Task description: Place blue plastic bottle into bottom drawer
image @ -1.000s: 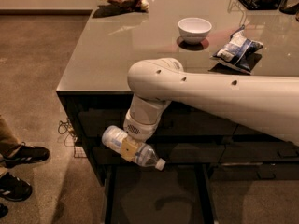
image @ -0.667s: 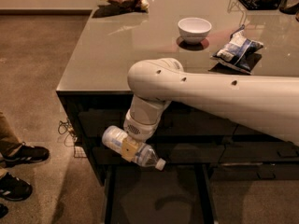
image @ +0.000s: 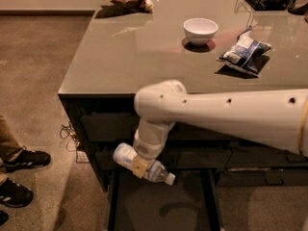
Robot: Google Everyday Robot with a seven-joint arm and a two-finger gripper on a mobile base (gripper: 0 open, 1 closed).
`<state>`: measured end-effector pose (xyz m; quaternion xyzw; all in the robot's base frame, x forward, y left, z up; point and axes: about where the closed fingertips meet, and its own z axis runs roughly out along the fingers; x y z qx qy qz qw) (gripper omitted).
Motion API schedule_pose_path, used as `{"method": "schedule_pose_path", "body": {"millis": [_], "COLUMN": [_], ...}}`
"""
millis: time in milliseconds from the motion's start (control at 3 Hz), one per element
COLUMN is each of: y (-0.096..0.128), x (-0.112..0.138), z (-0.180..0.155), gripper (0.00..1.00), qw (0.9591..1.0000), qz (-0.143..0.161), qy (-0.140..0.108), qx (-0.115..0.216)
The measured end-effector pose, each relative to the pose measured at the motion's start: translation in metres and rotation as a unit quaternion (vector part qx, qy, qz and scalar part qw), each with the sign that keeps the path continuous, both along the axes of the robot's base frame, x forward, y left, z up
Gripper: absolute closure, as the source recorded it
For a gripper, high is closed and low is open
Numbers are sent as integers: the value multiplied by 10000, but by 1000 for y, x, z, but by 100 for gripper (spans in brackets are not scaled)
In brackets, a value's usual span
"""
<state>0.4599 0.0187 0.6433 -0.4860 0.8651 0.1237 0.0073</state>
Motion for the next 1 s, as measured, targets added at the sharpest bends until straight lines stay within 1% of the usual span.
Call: {"method": "schedule_pose_path", "body": {"millis": [333,667,1000], "y": [-16,-21,-21], "x": [-5,-5,-5], "z": [-77,-123,-123], "gripper": [100,100,100], "qw": [9993,9984,9984], "qz": [359,439,440], "qy": [21,15,14], "qx": [103,353,353]}}
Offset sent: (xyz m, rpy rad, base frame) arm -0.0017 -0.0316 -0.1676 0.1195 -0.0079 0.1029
